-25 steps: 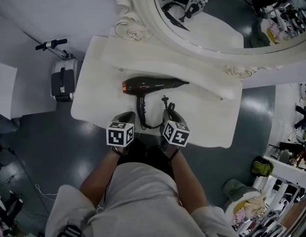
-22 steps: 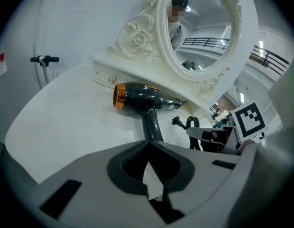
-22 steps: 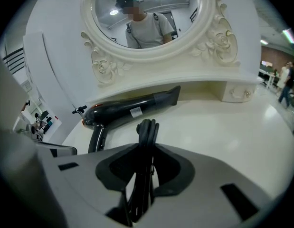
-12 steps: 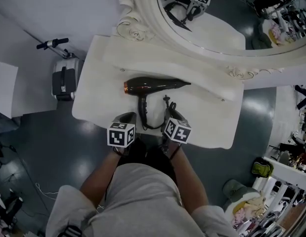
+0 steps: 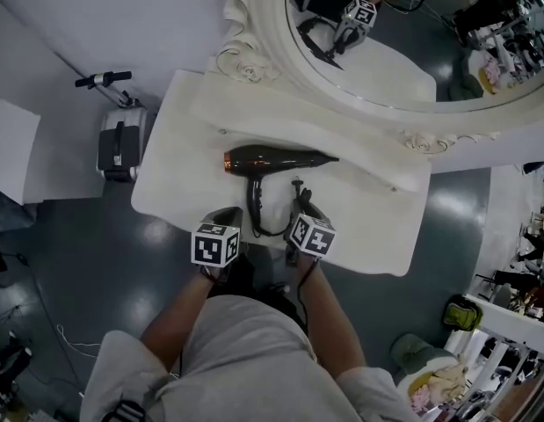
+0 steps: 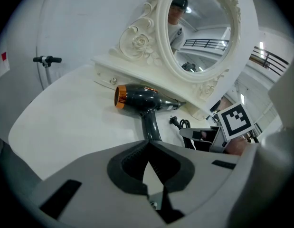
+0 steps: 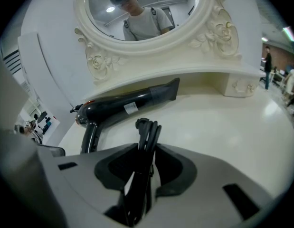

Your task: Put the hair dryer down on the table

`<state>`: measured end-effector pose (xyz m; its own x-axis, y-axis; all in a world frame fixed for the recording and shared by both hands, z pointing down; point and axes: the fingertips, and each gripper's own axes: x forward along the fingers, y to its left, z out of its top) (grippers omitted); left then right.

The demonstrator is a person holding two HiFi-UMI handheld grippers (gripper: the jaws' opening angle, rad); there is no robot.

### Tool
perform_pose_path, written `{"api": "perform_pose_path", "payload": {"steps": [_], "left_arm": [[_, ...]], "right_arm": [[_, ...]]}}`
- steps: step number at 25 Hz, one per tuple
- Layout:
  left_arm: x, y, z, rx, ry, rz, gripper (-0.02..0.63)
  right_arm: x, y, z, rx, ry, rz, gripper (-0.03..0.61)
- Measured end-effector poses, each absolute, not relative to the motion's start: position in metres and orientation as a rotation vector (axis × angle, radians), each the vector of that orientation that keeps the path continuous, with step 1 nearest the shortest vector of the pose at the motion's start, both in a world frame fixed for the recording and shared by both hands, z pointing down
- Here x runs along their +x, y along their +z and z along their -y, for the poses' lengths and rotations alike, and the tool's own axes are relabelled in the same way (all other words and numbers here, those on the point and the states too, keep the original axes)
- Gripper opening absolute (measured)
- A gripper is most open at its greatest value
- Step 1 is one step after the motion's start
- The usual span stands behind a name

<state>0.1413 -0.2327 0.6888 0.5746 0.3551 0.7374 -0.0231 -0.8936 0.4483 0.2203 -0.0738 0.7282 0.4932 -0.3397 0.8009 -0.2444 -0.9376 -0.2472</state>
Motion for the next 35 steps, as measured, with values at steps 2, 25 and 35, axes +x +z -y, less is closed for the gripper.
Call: {"api": "perform_pose_path", "payload": {"steps": [2, 25, 35], "left_arm": [[0.141, 0.685, 0.231, 2.398, 1.239, -0.246, 0.008], [0.114, 0.624, 0.138, 2.531, 1.026, -0.254, 0.008], [0.083, 0.6, 0.082, 2.645, 0.879, -0.28, 0.008]], "right_arm": [[0.221, 0.727, 0.073, -2.636, -1.436, -0.532, 0.125], [0.171, 0.646, 0.016, -2.801, -1.062, -0.707, 0.145], [0.108, 0.59, -0.011, -2.786, -0.842, -0.815, 0.015]]}}
